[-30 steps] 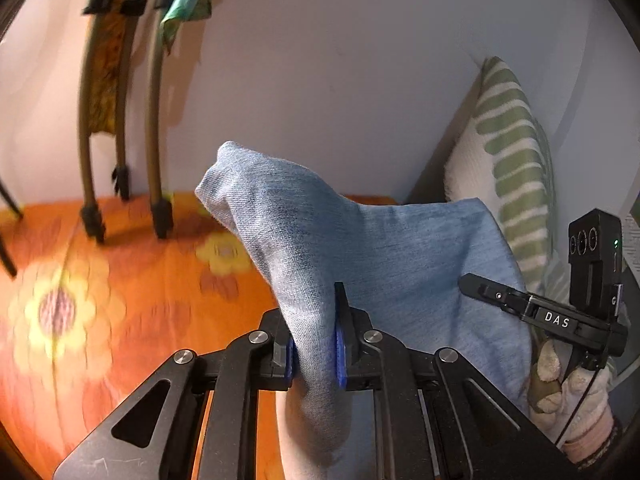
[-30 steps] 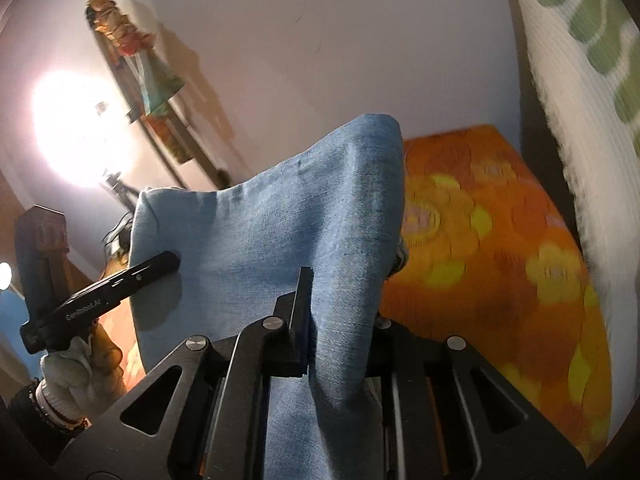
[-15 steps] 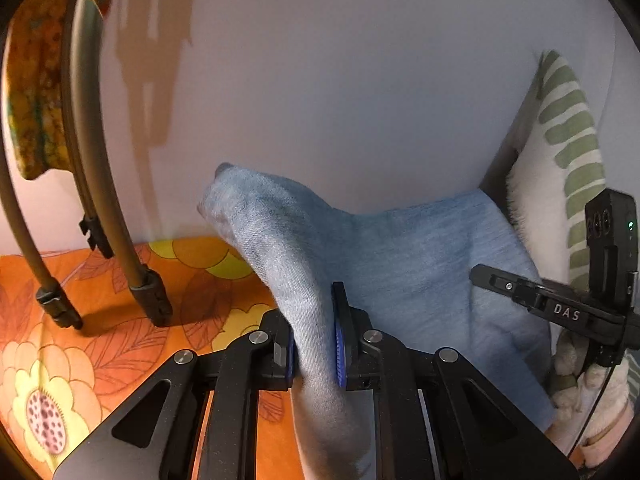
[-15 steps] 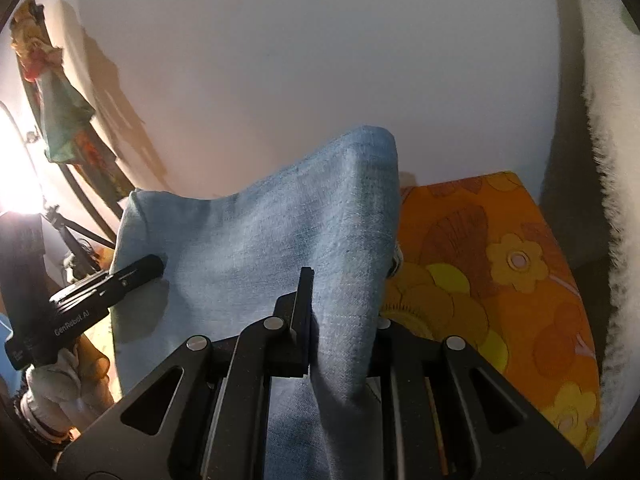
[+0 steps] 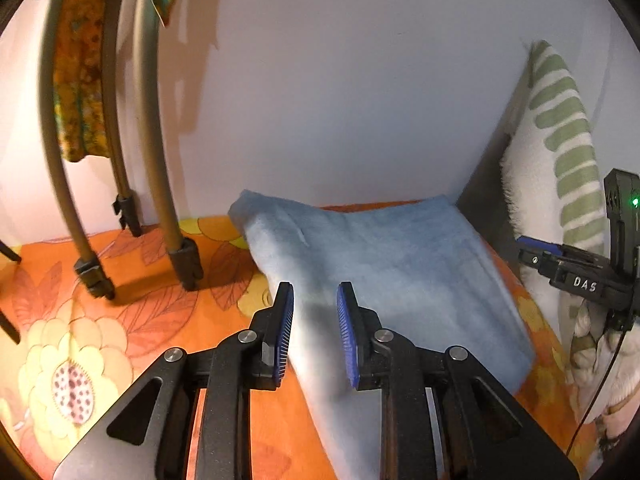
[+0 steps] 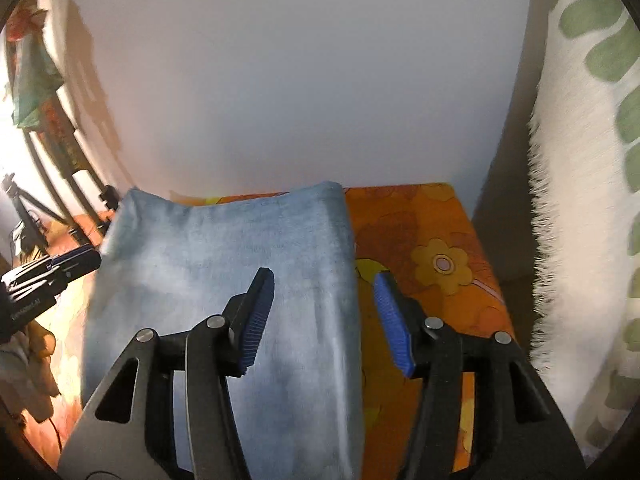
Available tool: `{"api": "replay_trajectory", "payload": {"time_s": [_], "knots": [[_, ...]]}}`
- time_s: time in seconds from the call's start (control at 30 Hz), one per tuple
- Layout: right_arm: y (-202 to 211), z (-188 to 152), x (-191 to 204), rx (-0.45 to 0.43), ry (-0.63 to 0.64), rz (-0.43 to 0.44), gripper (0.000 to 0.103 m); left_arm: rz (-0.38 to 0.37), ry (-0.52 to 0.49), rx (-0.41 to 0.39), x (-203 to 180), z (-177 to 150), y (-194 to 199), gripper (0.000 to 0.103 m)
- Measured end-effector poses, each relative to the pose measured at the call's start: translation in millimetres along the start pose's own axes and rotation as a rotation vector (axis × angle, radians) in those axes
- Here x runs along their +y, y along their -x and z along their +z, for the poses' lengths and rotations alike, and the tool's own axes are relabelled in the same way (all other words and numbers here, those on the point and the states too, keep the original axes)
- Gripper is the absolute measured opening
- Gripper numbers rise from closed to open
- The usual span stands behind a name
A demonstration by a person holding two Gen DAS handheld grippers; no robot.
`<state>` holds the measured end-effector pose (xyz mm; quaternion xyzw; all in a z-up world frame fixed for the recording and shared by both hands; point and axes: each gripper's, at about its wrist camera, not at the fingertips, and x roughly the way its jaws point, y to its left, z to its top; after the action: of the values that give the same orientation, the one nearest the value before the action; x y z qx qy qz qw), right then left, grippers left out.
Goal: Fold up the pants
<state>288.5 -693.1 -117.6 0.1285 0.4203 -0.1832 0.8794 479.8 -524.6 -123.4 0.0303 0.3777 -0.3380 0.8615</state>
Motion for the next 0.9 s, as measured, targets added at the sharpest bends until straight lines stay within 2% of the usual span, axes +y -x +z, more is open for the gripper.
{"api": "replay_trajectory", "payload": {"time_s": [0.13,0.3,0.5,0.63,0.67,0.8,0.9], "knots": [[28,-19,11,-0.007,-0.003,0.034,0.055,-0.030,0.020,0.018,2,-12,23,0.021],[58,-40,29,-0.012,-0.001,0.022,0.055,-0.058,0.033,0.022,-4,-23,57,0.021],[108,-66,39,-0.050,-0.039,0.023,0.056,-0.063,-0.006,0.009,-19,-38,101,0.021],[146,-82,55,-0.079,-0.059,0.056,0.064,-0.061,-0.019,0.006,-27,-55,137,0.021],[154,-86,58,-0.084,-0.058,0.058,0.064,-0.062,-0.023,0.004,-30,-59,146,0.024],[189,-105,78,-0.114,-0.032,0.035,0.065,-0.061,-0.045,-0.015,-39,-77,183,0.052],[206,-117,91,-0.111,-0.012,0.039,0.067,-0.051,-0.061,-0.040,-45,-88,211,0.057]]}}
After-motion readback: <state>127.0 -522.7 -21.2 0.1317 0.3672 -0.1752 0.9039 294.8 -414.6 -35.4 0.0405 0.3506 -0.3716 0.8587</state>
